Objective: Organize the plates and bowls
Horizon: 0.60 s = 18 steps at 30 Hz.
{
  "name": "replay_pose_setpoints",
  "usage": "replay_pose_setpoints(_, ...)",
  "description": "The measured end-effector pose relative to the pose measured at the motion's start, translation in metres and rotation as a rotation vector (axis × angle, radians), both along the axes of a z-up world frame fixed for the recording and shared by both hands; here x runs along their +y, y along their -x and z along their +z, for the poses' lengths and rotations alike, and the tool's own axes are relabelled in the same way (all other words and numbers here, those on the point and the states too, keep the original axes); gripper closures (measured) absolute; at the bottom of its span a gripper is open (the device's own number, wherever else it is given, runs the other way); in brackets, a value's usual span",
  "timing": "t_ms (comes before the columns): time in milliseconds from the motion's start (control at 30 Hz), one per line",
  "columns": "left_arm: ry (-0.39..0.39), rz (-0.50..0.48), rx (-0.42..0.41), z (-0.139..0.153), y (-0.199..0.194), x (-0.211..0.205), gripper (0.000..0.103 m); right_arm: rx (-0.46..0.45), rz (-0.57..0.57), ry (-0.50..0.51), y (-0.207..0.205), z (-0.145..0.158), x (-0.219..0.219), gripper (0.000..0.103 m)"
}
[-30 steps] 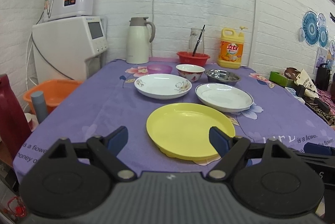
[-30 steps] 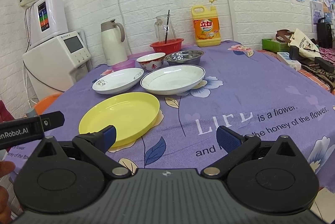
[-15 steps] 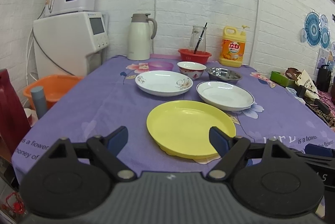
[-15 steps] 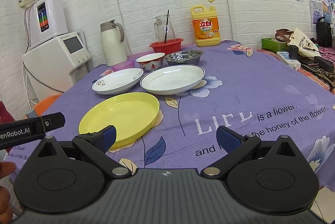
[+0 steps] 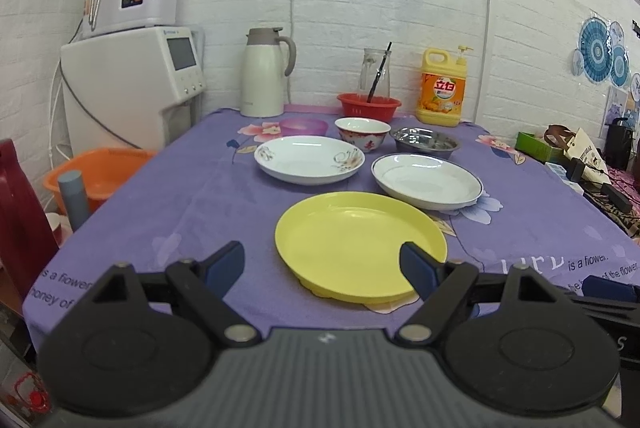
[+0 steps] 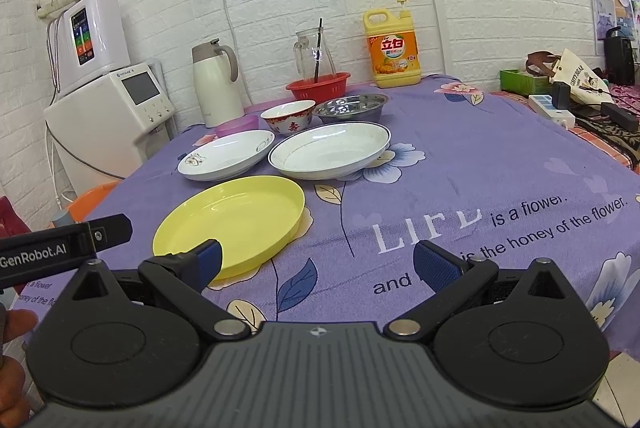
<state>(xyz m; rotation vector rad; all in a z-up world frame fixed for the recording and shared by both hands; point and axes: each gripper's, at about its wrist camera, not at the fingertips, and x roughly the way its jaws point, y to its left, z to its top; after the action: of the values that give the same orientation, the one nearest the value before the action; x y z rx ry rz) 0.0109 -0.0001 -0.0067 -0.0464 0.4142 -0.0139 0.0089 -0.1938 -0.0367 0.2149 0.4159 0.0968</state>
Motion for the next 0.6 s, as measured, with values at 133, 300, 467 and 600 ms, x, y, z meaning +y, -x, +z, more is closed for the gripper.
replay_pose_setpoints(133, -0.019, -0.004, 0.013, -0.001, -0.011, -0.004, 0.021, -0.005, -0.008, 0.001, 0.001, 0.001, -0.006, 0.000)
replay_pose_setpoints(300, -0.027, -0.008, 0.085, -0.006, -0.040, -0.009, 0.021, 0.013, -0.014, -0.001, -0.003, 0.000, -0.014, 0.000)
replay_pose_setpoints(467, -0.024, -0.009, 0.135, -0.013, -0.067, -0.006, 0.021, 0.056, -0.005, -0.002, -0.017, -0.004, -0.015, 0.000)
replay_pose_setpoints(600, -0.002, 0.005, 0.167, -0.016, -0.086, 0.002, 0.021, 0.087, 0.011, 0.010, -0.037, -0.002, -0.010, 0.000)
